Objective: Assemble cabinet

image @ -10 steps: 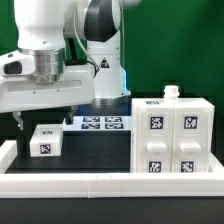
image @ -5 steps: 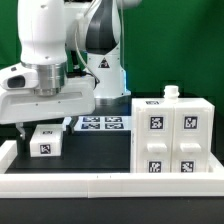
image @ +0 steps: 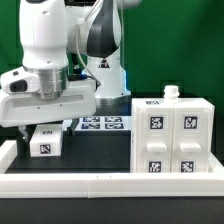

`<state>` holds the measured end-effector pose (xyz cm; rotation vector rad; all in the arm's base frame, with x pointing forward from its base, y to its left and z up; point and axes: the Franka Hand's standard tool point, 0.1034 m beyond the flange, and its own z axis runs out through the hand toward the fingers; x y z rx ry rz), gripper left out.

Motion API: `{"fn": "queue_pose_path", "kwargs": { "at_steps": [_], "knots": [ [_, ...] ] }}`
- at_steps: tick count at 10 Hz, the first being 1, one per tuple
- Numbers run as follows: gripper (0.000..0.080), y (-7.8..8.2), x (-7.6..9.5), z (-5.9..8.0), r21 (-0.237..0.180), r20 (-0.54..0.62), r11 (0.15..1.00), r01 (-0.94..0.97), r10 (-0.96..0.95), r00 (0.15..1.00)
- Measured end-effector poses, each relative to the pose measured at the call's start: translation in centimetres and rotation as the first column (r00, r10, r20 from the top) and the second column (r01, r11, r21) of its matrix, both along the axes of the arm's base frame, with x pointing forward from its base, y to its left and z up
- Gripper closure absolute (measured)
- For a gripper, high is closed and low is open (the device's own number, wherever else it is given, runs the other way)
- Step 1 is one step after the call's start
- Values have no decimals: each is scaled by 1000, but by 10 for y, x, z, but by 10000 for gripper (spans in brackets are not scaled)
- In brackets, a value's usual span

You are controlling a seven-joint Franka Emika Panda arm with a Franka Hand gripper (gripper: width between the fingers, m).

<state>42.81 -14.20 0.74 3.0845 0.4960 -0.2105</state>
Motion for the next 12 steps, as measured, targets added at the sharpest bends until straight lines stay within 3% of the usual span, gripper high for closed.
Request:
{"fn": "queue_pose_path", "kwargs": {
  "at_steps": [1, 2, 6, 8, 12],
  "knots": [
    [174, 0, 0, 0, 0, 0, 1000, 0, 0, 1000],
    [238, 0, 0, 0, 0, 0, 1000, 0, 0, 1000],
    [238, 3, 1, 3, 2, -7, 1000, -4, 4, 1000],
    [238, 26, 13, 37, 25, -19, 999, -38, 39, 999],
    [236, 70, 33, 87, 39, -25, 998, -45, 46, 999]
  ]
}}
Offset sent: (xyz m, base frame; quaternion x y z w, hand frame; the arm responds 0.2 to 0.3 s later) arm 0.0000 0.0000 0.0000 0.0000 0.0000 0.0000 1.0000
